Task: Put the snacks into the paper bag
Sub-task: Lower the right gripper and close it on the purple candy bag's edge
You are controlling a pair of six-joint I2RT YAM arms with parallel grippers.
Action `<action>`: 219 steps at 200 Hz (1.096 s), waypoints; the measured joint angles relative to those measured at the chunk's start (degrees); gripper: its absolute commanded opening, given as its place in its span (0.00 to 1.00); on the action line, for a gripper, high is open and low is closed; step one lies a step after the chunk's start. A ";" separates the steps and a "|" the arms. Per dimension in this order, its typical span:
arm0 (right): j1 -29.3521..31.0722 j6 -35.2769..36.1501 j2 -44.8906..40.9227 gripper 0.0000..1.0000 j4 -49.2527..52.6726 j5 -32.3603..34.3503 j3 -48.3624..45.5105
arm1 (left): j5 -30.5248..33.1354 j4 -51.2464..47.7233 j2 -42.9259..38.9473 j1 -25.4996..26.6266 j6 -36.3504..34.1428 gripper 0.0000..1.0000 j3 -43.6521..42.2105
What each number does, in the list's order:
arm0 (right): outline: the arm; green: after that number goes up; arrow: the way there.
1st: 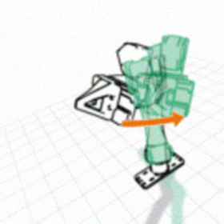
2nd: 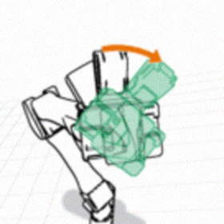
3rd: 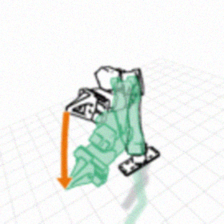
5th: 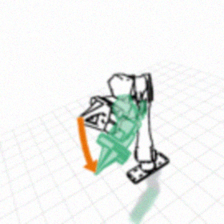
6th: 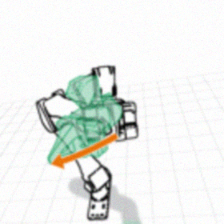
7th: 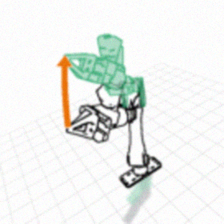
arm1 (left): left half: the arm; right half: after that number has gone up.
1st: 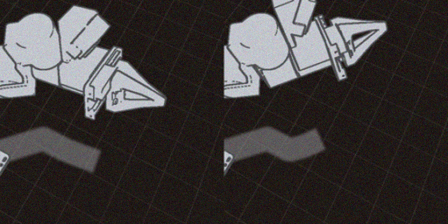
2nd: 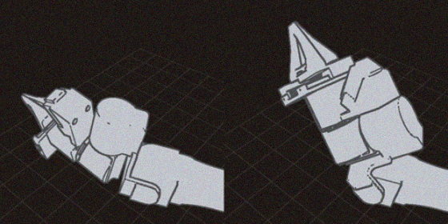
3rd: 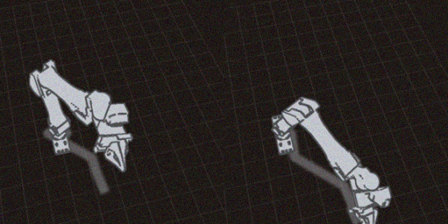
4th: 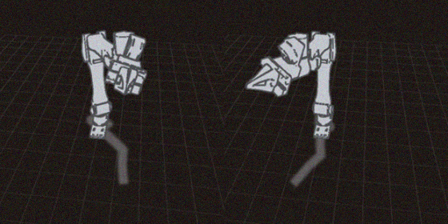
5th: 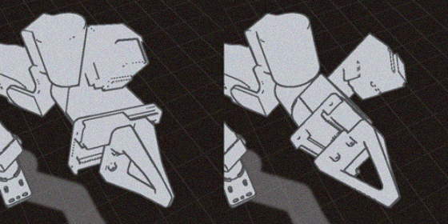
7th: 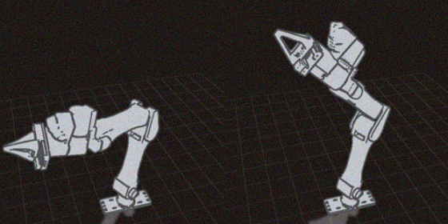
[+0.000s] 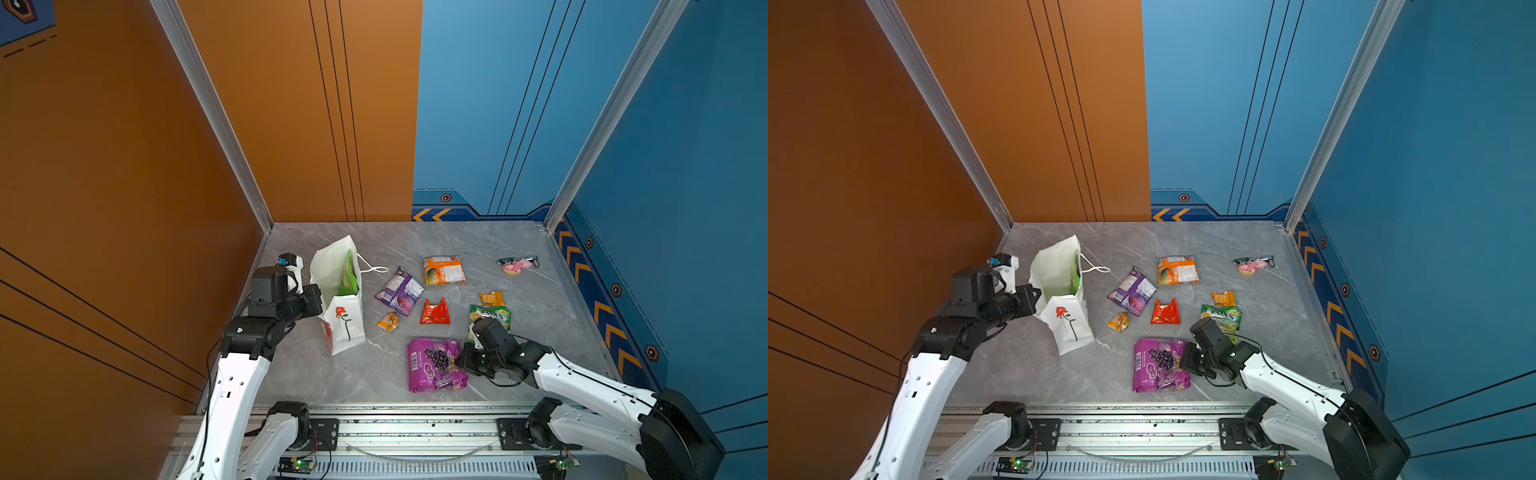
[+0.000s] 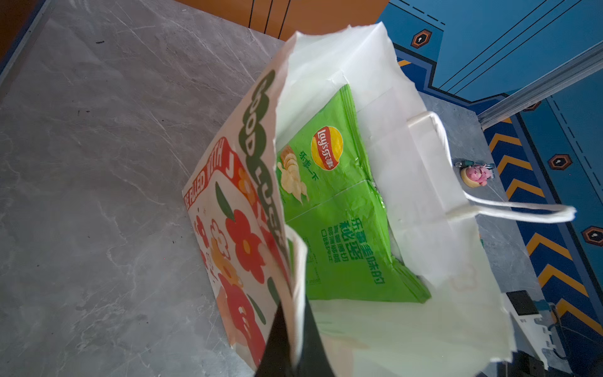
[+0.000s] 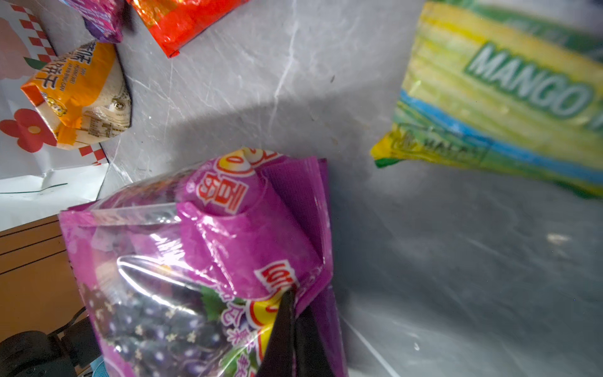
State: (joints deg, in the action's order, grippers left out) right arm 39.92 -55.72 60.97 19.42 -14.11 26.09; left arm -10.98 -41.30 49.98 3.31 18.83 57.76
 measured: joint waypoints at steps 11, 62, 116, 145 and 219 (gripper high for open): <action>0.92 -0.35 -0.26 0.00 1.42 0.92 0.57 | 0.00 0.00 0.02 0.00 0.00 0.00 0.00; 3.67 -4.94 -5.79 0.00 8.50 6.32 3.02 | 0.00 0.07 0.26 0.00 0.00 0.00 0.00; 9.40 -10.21 -6.08 0.00 11.39 13.22 6.03 | 0.00 0.39 0.26 0.00 0.00 0.00 0.00; 10.78 -10.78 -5.05 0.00 13.31 15.69 8.59 | 0.00 0.39 0.26 0.00 0.00 0.00 0.00; 11.87 -10.19 -12.46 0.00 11.04 18.69 9.75 | 0.02 -0.04 0.79 0.26 0.00 0.00 1.57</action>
State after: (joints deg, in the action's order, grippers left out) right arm 51.79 -65.91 48.51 30.46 4.58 35.83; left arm -10.96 -41.34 50.76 3.57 18.83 59.33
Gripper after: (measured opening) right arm 0.047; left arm 0.048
